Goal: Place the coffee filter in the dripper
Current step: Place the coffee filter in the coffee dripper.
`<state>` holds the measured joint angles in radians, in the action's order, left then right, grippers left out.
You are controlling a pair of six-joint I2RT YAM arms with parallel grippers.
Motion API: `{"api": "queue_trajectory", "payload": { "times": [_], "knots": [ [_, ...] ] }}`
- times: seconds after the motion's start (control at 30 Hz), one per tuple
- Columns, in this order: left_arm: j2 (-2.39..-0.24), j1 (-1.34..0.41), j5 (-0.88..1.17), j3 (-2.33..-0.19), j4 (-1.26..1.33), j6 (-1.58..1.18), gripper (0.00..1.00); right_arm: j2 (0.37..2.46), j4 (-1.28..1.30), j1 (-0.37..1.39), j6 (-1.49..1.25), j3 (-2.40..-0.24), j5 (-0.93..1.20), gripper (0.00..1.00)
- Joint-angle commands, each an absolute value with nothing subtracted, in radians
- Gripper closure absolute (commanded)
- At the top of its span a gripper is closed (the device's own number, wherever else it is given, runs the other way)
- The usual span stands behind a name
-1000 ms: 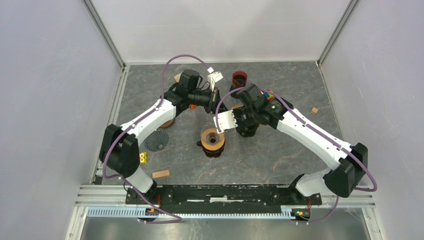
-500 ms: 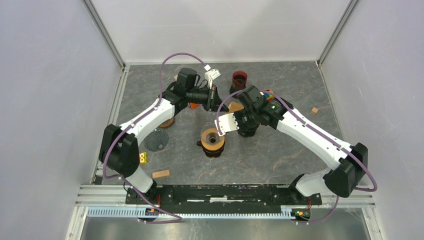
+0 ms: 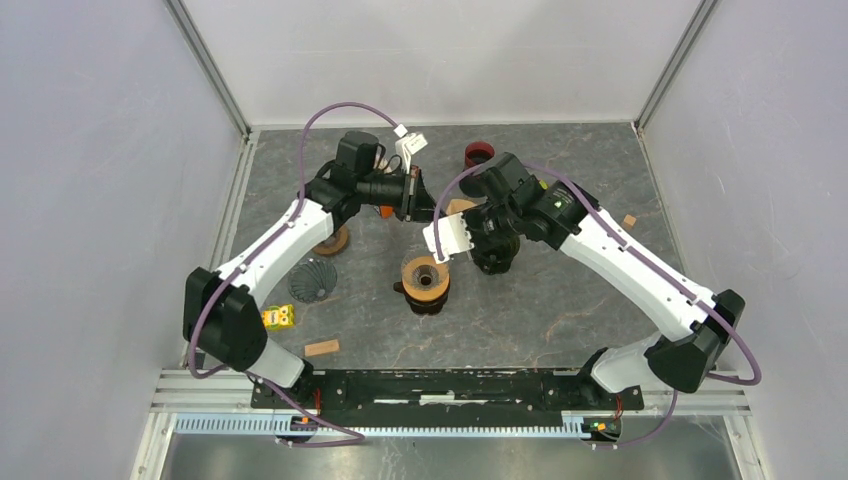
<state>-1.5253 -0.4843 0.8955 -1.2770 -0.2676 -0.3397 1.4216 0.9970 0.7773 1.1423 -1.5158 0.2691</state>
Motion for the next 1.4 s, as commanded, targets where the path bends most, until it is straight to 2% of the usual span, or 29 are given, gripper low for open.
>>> {"api": "queue_trajectory", "payload": {
  "times": [0.0, 0.17, 0.63, 1.2, 1.37],
  "knots": [
    [-1.440, -0.476, 0.906, -1.328, -0.408, -0.264, 0.98, 1.425, 1.052, 0.804, 1.178, -1.562, 0.346, 1.00],
    [-1.378, -0.450, 0.861, -1.324, -0.515, -0.204, 0.98, 1.447, 1.075, 0.833, 1.190, -1.576, 0.377, 1.00],
    [-1.269, -0.422, 0.826, -1.179, -0.596, -0.150, 0.98, 1.502, 1.061, 0.907, 1.163, -1.555, 0.412, 1.00],
    [-1.255, -0.420, 0.824, -1.017, -0.490, -0.047, 0.98, 1.579, 1.089, 0.993, 1.141, -1.572, 0.284, 1.00],
    [-1.261, -0.412, 0.810, -1.020, -0.476, -0.020, 0.98, 1.587, 1.089, 1.008, 1.132, -1.568, 0.267, 0.97]
  ]
}}
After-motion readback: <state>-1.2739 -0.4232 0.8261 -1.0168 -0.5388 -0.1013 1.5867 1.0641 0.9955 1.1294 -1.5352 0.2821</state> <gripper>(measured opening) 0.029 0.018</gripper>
